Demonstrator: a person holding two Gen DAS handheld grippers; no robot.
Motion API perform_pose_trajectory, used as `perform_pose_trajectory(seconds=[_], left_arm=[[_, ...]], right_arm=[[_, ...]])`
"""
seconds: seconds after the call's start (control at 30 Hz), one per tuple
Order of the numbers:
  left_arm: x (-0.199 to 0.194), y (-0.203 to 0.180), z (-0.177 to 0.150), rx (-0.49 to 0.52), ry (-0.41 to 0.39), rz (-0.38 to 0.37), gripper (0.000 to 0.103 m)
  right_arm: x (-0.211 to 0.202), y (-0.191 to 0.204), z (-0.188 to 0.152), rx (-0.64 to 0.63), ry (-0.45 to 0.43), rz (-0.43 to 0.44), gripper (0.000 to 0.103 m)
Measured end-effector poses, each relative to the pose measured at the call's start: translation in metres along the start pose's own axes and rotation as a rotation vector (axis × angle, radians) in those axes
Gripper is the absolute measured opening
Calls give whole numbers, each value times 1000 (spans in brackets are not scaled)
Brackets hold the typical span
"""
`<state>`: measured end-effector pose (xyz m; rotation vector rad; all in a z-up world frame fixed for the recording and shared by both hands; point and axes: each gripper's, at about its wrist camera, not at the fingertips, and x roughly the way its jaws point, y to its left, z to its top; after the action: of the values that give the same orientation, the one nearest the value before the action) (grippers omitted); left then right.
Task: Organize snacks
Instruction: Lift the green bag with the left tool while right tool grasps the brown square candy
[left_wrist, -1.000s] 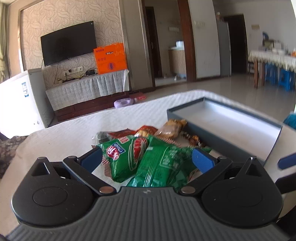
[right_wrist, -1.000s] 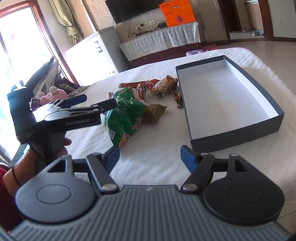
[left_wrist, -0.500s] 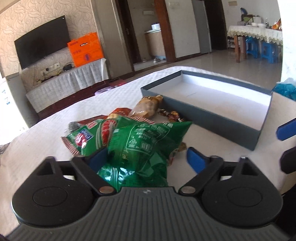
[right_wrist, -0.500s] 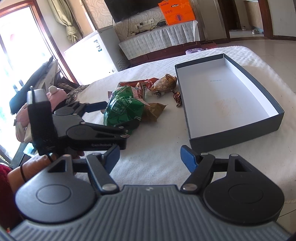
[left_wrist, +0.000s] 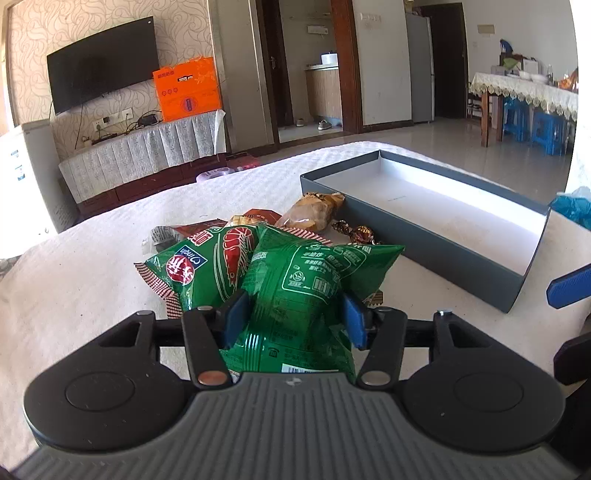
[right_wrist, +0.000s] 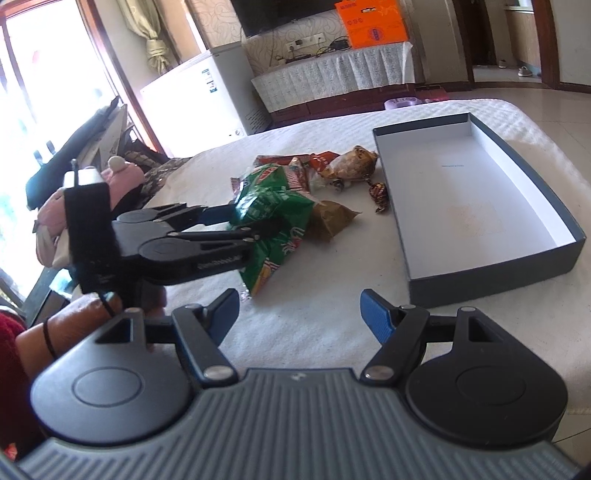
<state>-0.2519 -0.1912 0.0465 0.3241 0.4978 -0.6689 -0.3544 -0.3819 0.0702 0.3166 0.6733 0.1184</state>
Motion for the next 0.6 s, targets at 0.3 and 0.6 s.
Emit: perform_pose_trajectory(seconds=[0.3, 0.6], left_arm=[[10, 2, -1, -31, 19, -6, 66], [-1, 35, -3, -161, -4, 145, 63]], right_arm=[[4, 14, 17, -65, -56, -27, 74], [30, 20, 24, -111, -39, -49, 74]])
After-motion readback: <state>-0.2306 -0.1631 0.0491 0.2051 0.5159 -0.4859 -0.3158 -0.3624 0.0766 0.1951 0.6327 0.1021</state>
